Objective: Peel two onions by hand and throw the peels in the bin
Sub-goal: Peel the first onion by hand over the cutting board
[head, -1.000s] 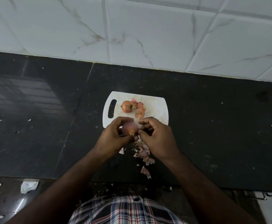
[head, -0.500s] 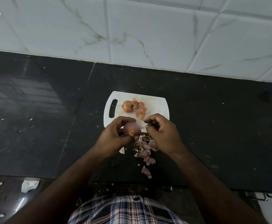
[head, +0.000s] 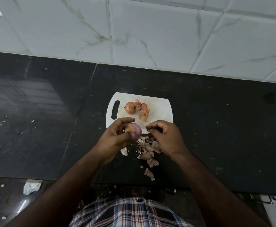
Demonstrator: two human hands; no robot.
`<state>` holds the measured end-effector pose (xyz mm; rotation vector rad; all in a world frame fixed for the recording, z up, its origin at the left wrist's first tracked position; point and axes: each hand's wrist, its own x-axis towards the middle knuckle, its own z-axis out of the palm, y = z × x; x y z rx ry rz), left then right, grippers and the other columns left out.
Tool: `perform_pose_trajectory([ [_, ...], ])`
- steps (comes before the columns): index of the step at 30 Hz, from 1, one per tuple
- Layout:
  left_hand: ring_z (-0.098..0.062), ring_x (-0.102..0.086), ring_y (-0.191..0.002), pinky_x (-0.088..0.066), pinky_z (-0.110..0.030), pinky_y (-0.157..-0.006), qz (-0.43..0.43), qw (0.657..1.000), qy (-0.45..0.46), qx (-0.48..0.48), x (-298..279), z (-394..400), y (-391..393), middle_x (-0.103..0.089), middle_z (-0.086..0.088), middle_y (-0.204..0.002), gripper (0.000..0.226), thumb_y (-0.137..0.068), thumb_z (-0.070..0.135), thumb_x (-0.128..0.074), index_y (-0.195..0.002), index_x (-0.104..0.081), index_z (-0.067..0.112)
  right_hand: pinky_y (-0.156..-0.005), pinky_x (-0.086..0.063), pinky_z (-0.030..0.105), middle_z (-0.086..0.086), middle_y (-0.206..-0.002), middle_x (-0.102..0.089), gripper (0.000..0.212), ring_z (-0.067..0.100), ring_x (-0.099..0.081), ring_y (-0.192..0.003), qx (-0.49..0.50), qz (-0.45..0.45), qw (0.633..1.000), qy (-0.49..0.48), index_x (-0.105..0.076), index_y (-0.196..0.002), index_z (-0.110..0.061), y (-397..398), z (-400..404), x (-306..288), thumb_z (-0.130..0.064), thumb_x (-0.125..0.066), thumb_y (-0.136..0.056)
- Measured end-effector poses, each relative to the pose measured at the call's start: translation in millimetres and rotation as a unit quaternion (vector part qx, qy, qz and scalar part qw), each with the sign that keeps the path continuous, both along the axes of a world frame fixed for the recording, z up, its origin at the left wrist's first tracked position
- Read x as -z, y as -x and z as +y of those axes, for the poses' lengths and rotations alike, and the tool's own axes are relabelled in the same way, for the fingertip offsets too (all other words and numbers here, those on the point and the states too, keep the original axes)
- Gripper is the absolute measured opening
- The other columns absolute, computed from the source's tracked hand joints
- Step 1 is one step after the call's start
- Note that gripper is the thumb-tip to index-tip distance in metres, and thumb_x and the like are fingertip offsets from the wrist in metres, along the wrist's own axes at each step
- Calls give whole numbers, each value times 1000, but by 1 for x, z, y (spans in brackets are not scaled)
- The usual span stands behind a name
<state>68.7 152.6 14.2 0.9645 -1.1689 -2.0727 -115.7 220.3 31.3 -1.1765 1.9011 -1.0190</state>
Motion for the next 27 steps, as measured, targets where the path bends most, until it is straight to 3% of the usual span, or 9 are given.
perform_pose_trajectory([
  [2, -33, -68, -102, -60, -37, -83, 41, 996, -78, -16, -1, -1, -2, -61, -22, -126, 42, -91, -8, -58, -129, -60, 9, -91, -50, 22, -7, -118, -72, 22, 3, -65, -106, -78, 77, 992, -67, -73, -115, -25, 3, 3, 0, -25, -63, -96],
  [5, -36, -67, -104, -60, -43, -87, 68, 986, -147, -36, 0, -1, -4, -62, -27, -122, 37, -97, -6, -47, -130, -58, 5, -94, -40, 22, -6, -140, -59, 35, 9, -54, -128, -130, 121, 979, -104, -72, -119, -26, 6, 3, -2, -43, -69, -89],
  [9, -38, -64, -109, -52, -54, -100, 59, 986, -155, -29, 2, 0, -1, -63, -26, -126, 33, -97, 0, -49, -127, -60, 7, -94, -54, 29, -6, -120, -72, 40, 3, -68, -100, -49, 44, 997, -42, -70, -121, -23, -7, -1, -7, -45, -70, -87],
  [12, -31, -69, -106, -57, -46, -93, 61, 988, -144, -15, 1, 5, 3, -68, -20, -123, 31, -98, 8, -50, -127, -59, 8, -87, -59, 39, -9, -108, -74, 46, 7, -70, -95, -66, -8, 997, -40, -71, -118, -26, -24, -5, -3, -55, -72, -82],
  [14, -29, -71, -104, -59, -44, -91, 62, 989, -135, -20, 2, 6, 4, -69, -19, -121, 30, -99, 11, -50, -128, -59, 7, -87, -59, 41, -7, -101, -75, 43, 10, -71, -95, -51, -54, 997, -20, -74, -113, -24, -28, -7, 3, -46, -80, -78],
  [17, -34, -69, -105, -56, -46, -95, 53, 990, -123, -31, 3, 6, 4, -69, -21, -122, 29, -99, 12, -50, -126, -61, 8, -94, -57, 44, -2, -106, -76, 44, 14, -72, -102, -10, -152, 988, -11, -73, -116, -16, -23, -10, 9, -26, -85, -76],
  [22, -39, -66, -108, -53, -50, -100, 74, 989, -126, -33, 1, 7, 4, -65, -23, -128, 31, -95, 19, -53, -122, -64, 9, -83, -61, 35, 13, -106, -75, 24, 25, -72, -97, 20, -306, 952, -9, -72, -110, -4, -19, -9, 5, 0, -70, -86],
  [24, -40, -64, -110, -53, -51, -99, 83, 988, -127, -33, 1, 8, 3, -64, -24, -129, 33, -94, 24, -53, -121, -64, 9, -74, -61, 29, 16, -105, -74, 17, 22, -72, -90, 22, -314, 949, -8, -73, -105, -6, -18, -6, 1, 0, -62, -93],
  [27, -36, -68, -105, -56, -49, -95, 80, 989, -116, -37, -1, 8, 6, -67, -21, -124, 33, -94, 26, -51, -117, -65, 8, -72, -61, 33, 12, -112, -72, 28, 22, -72, -90, -10, -304, 952, -11, -68, -120, -9, -15, -3, 0, -16, -66, -93],
])
